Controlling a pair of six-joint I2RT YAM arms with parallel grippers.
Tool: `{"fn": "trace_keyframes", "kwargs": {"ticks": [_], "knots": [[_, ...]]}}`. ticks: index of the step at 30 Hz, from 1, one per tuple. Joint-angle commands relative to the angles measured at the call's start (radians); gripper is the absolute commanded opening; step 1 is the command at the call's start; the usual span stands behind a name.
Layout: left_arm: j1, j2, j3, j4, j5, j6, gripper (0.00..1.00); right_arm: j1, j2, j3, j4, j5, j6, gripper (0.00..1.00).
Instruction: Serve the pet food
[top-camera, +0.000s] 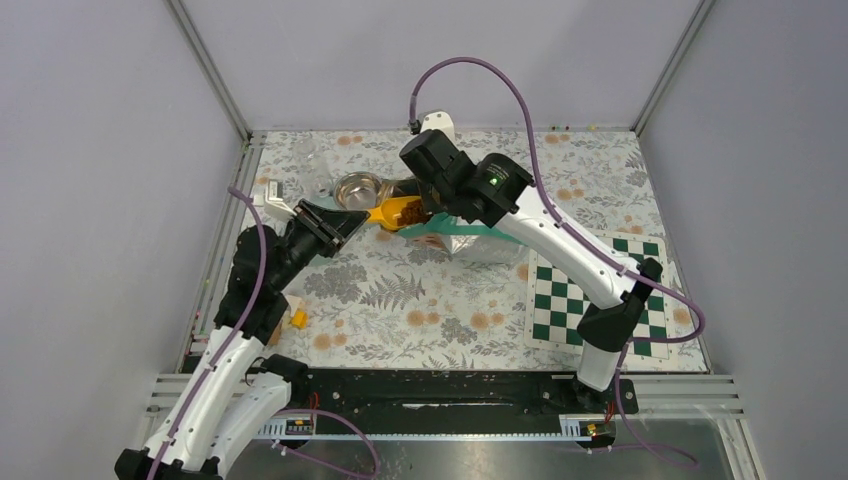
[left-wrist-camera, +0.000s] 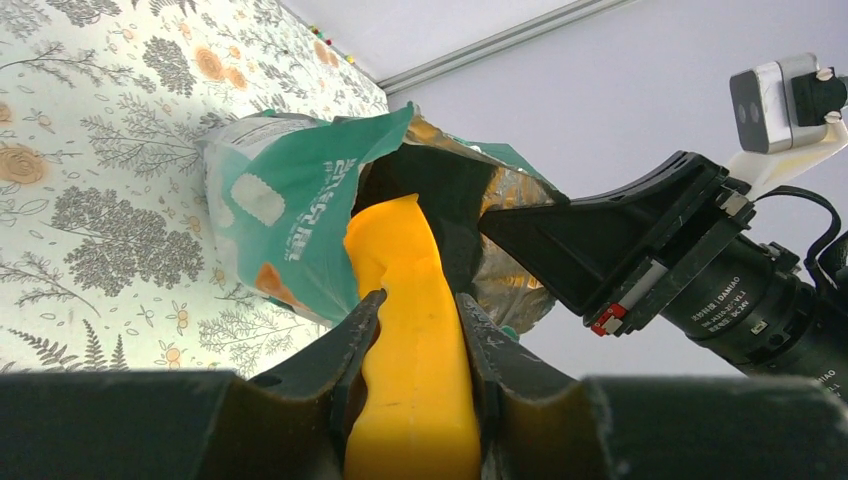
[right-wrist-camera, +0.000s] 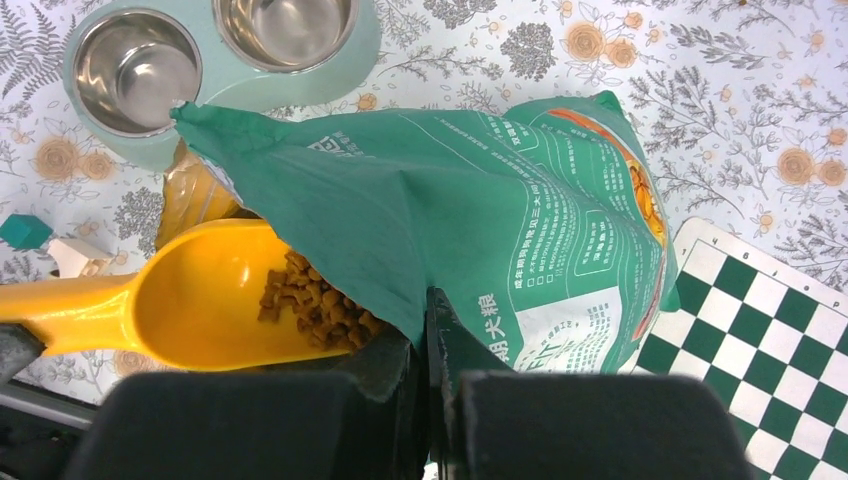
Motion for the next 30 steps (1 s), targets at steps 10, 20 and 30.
{"fn": "trace_keyframes", "kwargs": {"ticks": [10, 20, 30], "knots": [[0.019, -0.059, 0.139, -0.102, -0.077, -0.01, 0.0, -0.068, -0.214, -0.119, 0.203, -0.165, 0.09, 0.0], [0.018, -0.066, 0.215, -0.186, -0.098, -0.128, 0.0, -0.151, -0.236, -0.118, 0.201, -0.293, 0.181, 0.0], [0.018, -0.089, 0.161, -0.115, -0.074, -0.25, 0.0, -0.192, -0.173, 0.048, 0.139, -0.347, 0.186, 0.0]]}}
